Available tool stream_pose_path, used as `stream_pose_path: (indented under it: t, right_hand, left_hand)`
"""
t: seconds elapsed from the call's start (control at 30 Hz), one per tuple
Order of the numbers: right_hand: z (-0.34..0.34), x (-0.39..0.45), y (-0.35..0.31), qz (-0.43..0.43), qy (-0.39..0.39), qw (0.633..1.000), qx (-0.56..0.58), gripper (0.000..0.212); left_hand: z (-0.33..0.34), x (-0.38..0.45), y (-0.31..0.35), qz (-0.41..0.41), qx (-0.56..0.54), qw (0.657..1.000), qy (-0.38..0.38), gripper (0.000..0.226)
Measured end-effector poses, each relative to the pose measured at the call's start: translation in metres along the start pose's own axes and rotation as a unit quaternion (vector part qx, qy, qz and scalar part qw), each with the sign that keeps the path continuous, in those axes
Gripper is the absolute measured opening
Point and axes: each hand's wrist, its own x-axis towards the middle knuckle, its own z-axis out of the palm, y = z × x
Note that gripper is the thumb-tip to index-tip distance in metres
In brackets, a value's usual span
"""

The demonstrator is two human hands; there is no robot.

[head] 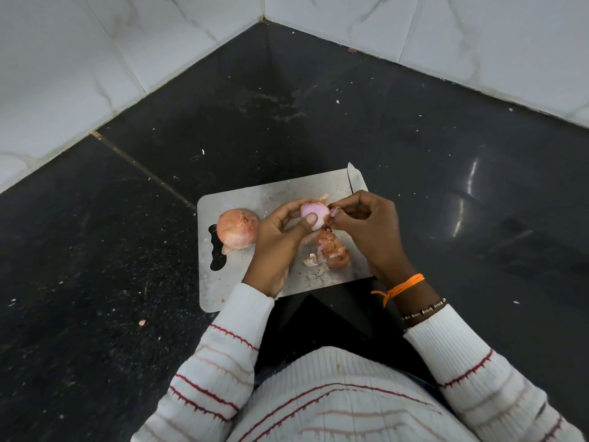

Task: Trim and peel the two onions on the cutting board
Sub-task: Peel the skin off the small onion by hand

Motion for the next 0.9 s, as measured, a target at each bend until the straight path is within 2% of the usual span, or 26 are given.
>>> stream_pose_path:
  t: [0.13, 0.3, 0.5, 0.77, 0.9]
  right_hand:
    - [-0.001, -0.001, 0.005, 0.02, -0.01, 0.999, -0.023, 0.011]
    - [0.002, -0.004, -0.003, 0.004, -0.027, 0.998, -0.061, 0.02]
    - [0.005, -0.005, -0.008, 0.047, -0.066, 0.996, -0.043, 0.003]
    - [0.007, -0.007, -0.009, 0.057, -0.028, 0.996, -0.064, 0.016]
    - [0.006, -0.007, -0.008, 0.035, 0.004, 0.998, -0.059, 0.01]
  left_hand:
    - [0.006, -0.002, 0.004, -0.031, -0.058, 0.998, -0.021, 0.021]
    - [0.005, 0.002, 0.0, -0.034, 0.0, 0.999, 0.026, 0.019]
    - [0.0, 0.002, -0.004, -0.031, 0.011, 0.998, 0.052, 0.026]
    - [0.008, 0.001, -0.007, -0.032, 0.018, 0.997, 0.067, 0.022]
    - [0.011, 0.003, -0.007, -0.027, 0.033, 0.997, 0.057, 0.019]
